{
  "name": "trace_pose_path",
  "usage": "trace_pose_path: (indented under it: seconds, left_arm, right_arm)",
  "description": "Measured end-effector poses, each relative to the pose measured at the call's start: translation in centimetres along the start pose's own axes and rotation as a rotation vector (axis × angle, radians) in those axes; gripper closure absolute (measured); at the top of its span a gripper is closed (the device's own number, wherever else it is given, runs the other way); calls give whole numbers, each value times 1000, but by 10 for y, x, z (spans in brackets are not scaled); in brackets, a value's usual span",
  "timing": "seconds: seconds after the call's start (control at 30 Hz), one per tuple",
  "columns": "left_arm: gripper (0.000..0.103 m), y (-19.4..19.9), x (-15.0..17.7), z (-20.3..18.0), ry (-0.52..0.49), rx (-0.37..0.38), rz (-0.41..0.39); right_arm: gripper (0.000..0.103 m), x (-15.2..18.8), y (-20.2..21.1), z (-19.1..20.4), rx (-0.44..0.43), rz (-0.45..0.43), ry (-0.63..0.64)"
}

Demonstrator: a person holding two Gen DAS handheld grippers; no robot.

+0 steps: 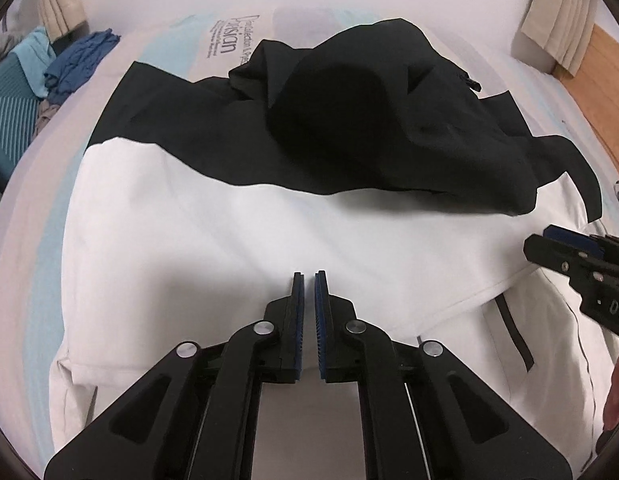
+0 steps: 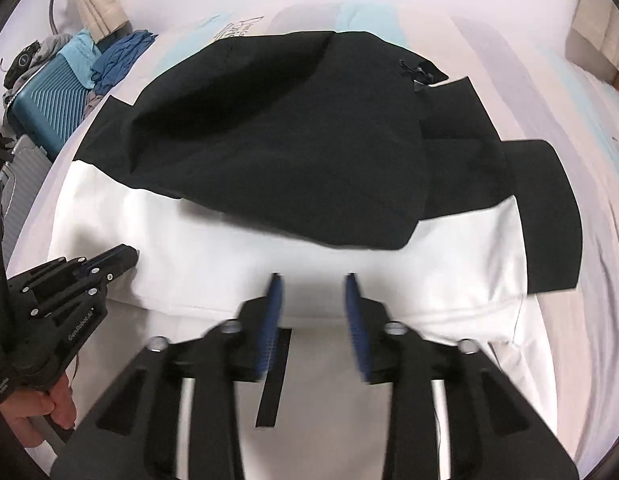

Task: Fold large clothes
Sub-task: 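Move both open grippers along the white jacket body toward its hem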

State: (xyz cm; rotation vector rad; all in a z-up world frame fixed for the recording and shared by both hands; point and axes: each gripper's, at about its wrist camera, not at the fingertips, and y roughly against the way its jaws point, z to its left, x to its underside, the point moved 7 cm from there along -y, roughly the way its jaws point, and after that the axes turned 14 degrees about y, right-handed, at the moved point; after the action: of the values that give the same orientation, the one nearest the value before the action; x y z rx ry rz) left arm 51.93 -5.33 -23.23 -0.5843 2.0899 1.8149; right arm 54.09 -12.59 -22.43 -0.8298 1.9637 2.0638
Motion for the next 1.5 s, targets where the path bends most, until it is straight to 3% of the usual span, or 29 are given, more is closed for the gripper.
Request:
trace_pose_path:
  seconds: [0.03,0.1,0.33,0.53,0.63,1.1,1.3,1.5]
  left_arm:
    - [79,2,0,0,8,2,-3]
    - [42,9,-3,1,24,4,-24]
    - [7,29,1,-4,38,18,-70]
    - [6,41,15,0,69,30,-45]
    - [6,45,24,1,51,42,-9]
    - [6,82,43,6,4,31,-13]
    - [6,98,55,4,-31,12,-26]
    - [6,124,88,17,-30,-35,-4]
  right_arm:
    - [59,1,1,1,0,-2,-6]
    - [49,1,4,5,0,-10,-10]
    - [26,18,23,2,16,-38,0]
    - [8,29,33,-2,63,-46,2]
    - [7,34,36,-3,77,-38,4]
    - [7,56,81,-9,128,-33,10]
    - [7,76,102,-11,107,-46,31]
    - [7,104,122,-11,71,-58,103]
